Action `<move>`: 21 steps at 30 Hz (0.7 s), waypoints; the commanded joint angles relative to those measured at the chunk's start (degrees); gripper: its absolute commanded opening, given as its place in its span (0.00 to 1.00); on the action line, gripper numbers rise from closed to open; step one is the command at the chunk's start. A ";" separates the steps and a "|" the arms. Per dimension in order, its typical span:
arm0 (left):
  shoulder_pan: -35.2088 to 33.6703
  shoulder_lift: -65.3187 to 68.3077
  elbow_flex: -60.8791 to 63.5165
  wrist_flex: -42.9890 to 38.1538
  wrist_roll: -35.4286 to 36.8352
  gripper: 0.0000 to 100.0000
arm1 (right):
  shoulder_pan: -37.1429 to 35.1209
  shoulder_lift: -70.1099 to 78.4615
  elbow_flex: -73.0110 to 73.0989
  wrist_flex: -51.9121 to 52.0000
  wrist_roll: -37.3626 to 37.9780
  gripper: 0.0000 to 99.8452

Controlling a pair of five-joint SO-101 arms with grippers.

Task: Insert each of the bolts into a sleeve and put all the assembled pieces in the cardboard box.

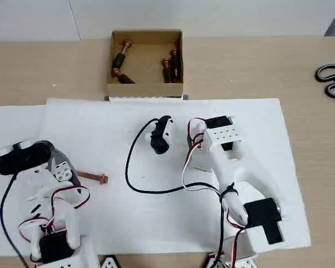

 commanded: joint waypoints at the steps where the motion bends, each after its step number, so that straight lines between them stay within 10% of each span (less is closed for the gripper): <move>1: 0.09 -0.62 0.13 -1.14 0.26 0.01 | 1.71 2.15 -0.09 -1.89 0.88 0.23; 21: 0.09 -0.62 2.33 -1.32 0.26 0.01 | 1.98 4.26 -11.69 -0.40 -14.68 0.01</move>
